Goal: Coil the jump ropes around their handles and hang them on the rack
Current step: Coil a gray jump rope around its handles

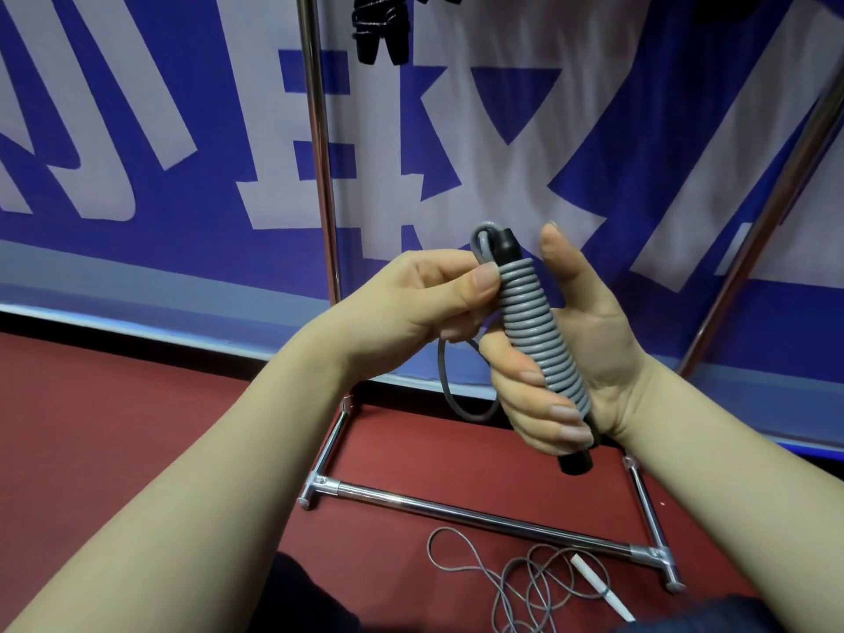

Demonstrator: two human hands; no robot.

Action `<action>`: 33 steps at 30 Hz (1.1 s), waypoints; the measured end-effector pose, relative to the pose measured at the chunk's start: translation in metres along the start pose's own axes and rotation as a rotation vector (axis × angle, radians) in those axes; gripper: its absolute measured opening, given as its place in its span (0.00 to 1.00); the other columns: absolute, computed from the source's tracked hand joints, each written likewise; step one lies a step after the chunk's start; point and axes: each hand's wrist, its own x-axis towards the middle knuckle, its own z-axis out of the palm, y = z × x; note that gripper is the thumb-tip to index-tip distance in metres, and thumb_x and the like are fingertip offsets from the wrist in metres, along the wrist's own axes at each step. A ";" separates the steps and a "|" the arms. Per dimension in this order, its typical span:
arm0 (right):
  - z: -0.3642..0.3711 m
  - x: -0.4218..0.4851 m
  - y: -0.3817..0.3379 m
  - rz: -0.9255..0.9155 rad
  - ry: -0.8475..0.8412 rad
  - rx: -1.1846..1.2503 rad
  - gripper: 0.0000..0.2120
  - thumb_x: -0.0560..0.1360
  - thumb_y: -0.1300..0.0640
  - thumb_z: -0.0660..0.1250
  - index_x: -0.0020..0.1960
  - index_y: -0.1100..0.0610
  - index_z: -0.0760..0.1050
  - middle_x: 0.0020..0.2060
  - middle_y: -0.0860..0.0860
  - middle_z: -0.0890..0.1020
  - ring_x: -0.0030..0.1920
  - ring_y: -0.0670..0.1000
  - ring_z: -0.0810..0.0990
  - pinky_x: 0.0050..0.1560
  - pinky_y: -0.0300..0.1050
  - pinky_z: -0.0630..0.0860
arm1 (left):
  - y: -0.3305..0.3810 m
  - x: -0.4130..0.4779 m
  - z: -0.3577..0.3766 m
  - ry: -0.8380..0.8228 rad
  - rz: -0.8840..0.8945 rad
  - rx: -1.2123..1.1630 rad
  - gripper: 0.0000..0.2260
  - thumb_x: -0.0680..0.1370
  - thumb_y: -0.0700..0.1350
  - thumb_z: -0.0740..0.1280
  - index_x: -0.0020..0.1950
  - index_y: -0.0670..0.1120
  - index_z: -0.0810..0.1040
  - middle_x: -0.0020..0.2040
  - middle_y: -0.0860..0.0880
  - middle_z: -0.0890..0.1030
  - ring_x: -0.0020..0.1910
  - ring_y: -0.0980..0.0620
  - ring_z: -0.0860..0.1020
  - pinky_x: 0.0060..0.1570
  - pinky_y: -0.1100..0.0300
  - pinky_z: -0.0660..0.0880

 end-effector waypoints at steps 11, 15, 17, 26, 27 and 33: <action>0.007 0.015 -0.002 -0.252 0.938 -0.542 0.30 0.73 0.33 0.62 0.50 0.61 0.76 0.33 0.60 0.78 0.30 0.57 0.76 0.32 0.47 0.76 | 0.002 -0.001 -0.009 0.405 -0.012 0.270 0.23 0.72 0.53 0.68 0.43 0.31 0.81 0.26 0.46 0.75 0.23 0.54 0.69 0.31 0.65 0.68; 0.003 0.018 -0.001 -0.290 1.150 -0.749 0.25 0.81 0.40 0.55 0.53 0.59 0.79 0.37 0.58 0.82 0.37 0.54 0.80 0.44 0.51 0.77 | -0.001 0.002 -0.005 0.538 -0.002 0.346 0.16 0.74 0.50 0.73 0.37 0.36 0.82 0.26 0.47 0.76 0.22 0.52 0.72 0.28 0.63 0.70; 0.000 0.019 0.001 -0.283 1.145 -0.753 0.28 0.82 0.39 0.51 0.53 0.59 0.80 0.42 0.60 0.83 0.42 0.55 0.81 0.51 0.56 0.78 | -0.004 0.004 -0.001 0.595 -0.013 0.352 0.16 0.73 0.48 0.74 0.37 0.35 0.81 0.25 0.47 0.77 0.22 0.52 0.74 0.26 0.64 0.70; 0.006 0.016 0.005 -0.220 1.128 -0.599 0.28 0.75 0.33 0.58 0.38 0.58 0.74 0.29 0.57 0.74 0.26 0.54 0.72 0.31 0.44 0.71 | -0.002 0.005 -0.003 0.466 -0.178 0.435 0.19 0.74 0.55 0.72 0.31 0.41 0.76 0.26 0.46 0.76 0.22 0.53 0.71 0.30 0.63 0.69; 0.005 0.015 0.005 -0.196 1.135 -0.624 0.28 0.75 0.33 0.59 0.37 0.58 0.74 0.28 0.58 0.74 0.26 0.54 0.72 0.31 0.44 0.71 | -0.002 0.002 -0.007 0.416 -0.196 0.444 0.19 0.74 0.55 0.71 0.32 0.41 0.77 0.28 0.44 0.77 0.24 0.53 0.71 0.33 0.61 0.69; -0.004 0.010 0.001 -0.236 1.167 -0.676 0.28 0.77 0.34 0.58 0.41 0.60 0.74 0.30 0.59 0.75 0.25 0.54 0.72 0.29 0.44 0.72 | -0.005 -0.004 -0.013 0.159 -0.179 0.368 0.08 0.81 0.38 0.64 0.55 0.35 0.80 0.39 0.48 0.81 0.36 0.56 0.78 0.45 0.64 0.75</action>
